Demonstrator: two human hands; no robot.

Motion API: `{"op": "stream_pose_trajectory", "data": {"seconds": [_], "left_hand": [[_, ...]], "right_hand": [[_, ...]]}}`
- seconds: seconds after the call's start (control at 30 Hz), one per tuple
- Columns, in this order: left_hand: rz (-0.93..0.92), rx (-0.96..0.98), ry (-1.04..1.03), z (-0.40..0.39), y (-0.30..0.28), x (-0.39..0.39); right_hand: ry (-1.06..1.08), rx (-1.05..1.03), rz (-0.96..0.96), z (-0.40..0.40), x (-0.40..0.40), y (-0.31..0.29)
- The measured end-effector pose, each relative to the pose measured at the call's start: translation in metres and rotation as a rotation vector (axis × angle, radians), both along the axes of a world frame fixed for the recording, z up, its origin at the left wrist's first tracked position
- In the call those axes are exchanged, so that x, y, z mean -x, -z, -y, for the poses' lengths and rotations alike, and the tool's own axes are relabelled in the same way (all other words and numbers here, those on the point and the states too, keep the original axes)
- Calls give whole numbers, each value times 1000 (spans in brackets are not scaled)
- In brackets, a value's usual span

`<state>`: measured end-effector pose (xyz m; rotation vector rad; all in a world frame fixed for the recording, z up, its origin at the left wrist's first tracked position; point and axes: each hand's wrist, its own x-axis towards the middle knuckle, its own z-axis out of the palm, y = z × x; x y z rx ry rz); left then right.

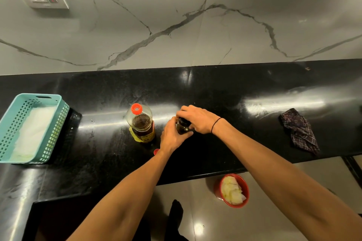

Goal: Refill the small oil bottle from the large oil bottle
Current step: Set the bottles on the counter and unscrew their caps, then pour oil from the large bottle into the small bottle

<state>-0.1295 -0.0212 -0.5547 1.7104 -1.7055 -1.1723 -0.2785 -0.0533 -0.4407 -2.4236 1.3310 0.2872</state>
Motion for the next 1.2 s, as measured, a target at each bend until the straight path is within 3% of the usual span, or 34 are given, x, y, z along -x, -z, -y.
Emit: {"op": "stream_pose_trajectory", "data": {"seconds": [0.3, 0.67, 0.93, 1.2], "left_hand": [[65, -16, 10, -1, -11, -2], [161, -33, 3, -21, -13, -10], [149, 4, -14, -35, -16, -20], [178, 96, -8, -59, -22, -45]], "right_hand": [[208, -22, 61, -9, 24, -4], [337, -67, -187, -55, 43, 37], [433, -88, -208, -72, 34, 78], [454, -103, -237, -74, 33, 83]]}}
